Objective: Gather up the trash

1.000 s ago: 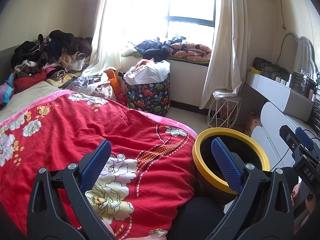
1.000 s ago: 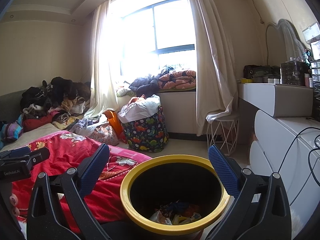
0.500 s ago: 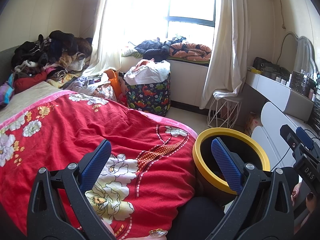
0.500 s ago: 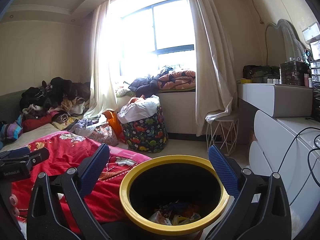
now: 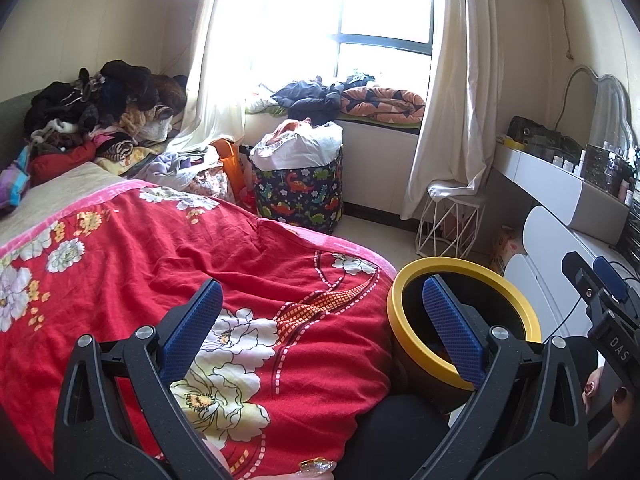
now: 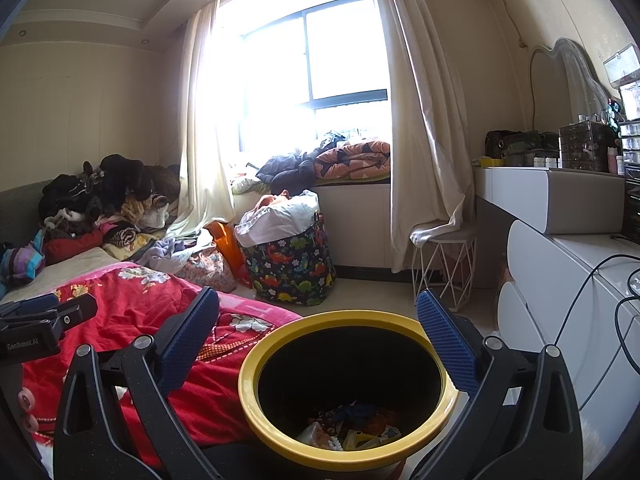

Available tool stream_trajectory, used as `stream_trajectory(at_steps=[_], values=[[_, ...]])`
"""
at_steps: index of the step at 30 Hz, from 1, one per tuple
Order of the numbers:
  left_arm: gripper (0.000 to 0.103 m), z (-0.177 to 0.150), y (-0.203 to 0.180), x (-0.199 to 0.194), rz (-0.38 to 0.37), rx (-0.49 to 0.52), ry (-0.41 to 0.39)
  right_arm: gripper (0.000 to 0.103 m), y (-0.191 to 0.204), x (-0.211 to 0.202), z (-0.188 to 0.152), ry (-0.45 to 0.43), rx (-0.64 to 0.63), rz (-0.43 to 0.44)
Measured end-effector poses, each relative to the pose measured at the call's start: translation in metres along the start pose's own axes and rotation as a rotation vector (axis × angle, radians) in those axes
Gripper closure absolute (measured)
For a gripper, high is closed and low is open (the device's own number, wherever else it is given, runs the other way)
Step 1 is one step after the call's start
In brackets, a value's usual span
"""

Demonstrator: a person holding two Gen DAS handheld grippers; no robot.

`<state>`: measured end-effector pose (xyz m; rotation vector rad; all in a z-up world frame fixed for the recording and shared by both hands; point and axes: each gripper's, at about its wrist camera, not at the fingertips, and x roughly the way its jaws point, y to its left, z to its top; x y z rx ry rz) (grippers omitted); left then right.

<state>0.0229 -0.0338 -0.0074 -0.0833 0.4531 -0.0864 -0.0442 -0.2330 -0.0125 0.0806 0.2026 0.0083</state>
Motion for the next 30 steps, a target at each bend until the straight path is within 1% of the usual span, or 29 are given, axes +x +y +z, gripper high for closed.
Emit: stream_trajectory(at_steps=[14, 19, 22, 24, 26, 27, 28, 29, 30], values=[[0.011, 0.0, 0.001, -0.001, 0.002, 0.002, 0.0, 0.006, 0.0, 0.0, 0.0, 0.0, 0.0, 0.001], [0.011, 0.0, 0.008, 0.0, -0.003, -0.015, 0.021, 0.006, 0.0, 0.001, 0.0, 0.004, -0.002, 0.006], [0.011, 0.001, 0.027, -0.001, 0.027, -0.057, 0.038, 0.006, 0.009, 0.006, 0.008, 0.02, -0.012, 0.059], [0.011, 0.003, 0.051, -0.007, 0.069, -0.101, 0.034, 0.006, 0.028, 0.012, 0.016, 0.029, -0.023, 0.129], [0.011, 0.004, 0.088, -0.017, 0.136, -0.172, 0.035, 0.006, 0.06, 0.02, 0.025, 0.05, -0.044, 0.227], [0.011, 0.003, 0.11, -0.024, 0.19, -0.202, 0.034, 0.006, 0.083, 0.024, 0.029, 0.066, -0.058, 0.292], [0.011, -0.001, 0.136, -0.032, 0.269, -0.229, 0.034, 0.006, 0.107, 0.028, 0.032, 0.083, -0.072, 0.356], [0.011, -0.007, 0.167, -0.042, 0.366, -0.259, 0.04, 0.006, 0.134, 0.033, 0.034, 0.113, -0.092, 0.426], [0.011, -0.012, 0.189, -0.048, 0.431, -0.282, 0.054, 0.006, 0.171, 0.041, 0.032, 0.171, -0.129, 0.518]])
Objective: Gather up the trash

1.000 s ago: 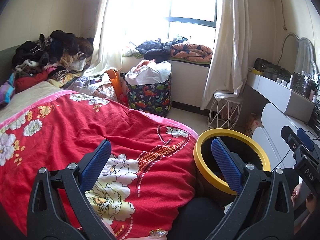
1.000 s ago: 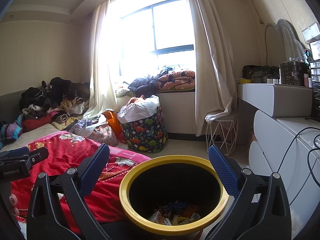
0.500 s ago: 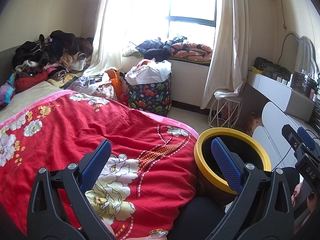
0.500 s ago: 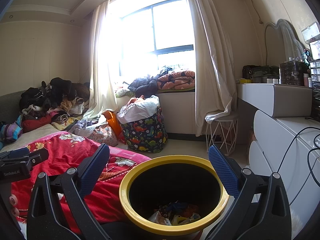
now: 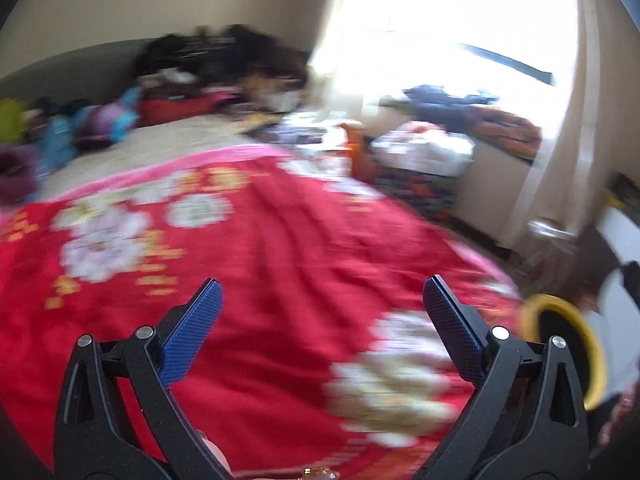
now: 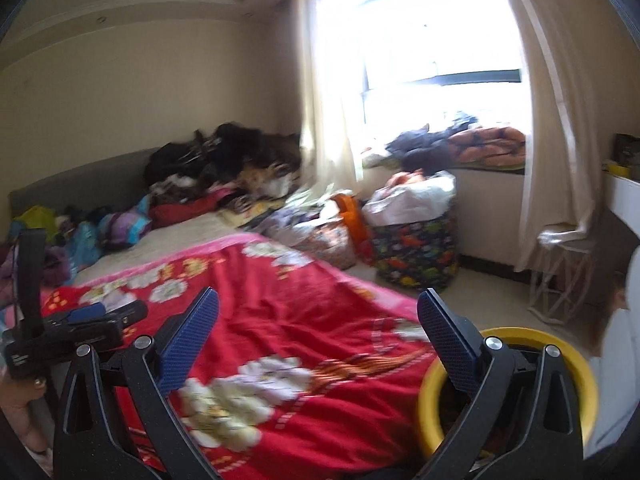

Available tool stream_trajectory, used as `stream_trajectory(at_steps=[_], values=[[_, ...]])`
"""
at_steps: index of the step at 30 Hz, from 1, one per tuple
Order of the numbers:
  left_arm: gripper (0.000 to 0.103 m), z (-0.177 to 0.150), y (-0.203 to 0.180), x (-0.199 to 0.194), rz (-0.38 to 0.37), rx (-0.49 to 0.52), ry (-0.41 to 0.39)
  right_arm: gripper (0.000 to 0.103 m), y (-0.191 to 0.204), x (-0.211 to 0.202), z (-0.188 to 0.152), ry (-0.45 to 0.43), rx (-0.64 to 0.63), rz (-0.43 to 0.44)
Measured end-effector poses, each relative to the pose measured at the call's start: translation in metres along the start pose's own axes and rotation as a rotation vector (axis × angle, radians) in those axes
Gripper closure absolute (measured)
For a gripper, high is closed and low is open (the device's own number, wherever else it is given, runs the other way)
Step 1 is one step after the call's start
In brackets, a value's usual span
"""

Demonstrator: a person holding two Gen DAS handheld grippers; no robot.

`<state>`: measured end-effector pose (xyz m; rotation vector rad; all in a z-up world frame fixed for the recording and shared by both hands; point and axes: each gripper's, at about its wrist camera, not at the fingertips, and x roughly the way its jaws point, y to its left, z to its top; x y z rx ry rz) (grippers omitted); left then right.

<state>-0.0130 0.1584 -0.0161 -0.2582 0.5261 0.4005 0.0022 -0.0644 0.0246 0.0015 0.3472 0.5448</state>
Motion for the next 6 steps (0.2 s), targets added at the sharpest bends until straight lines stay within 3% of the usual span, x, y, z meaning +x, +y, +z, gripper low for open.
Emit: stream_trajectory(at_steps=[3, 6], values=[[0.011, -0.005, 0.112, 0.016, 0.271, -0.141, 0.077, 0.006, 0.081, 0.064, -0.003, 0.184, -0.044, 0.251], [0.011, -0.022, 0.197, 0.033, 0.469, -0.199, 0.178, 0.006, 0.178, 0.123, -0.035, 0.424, -0.115, 0.419]])
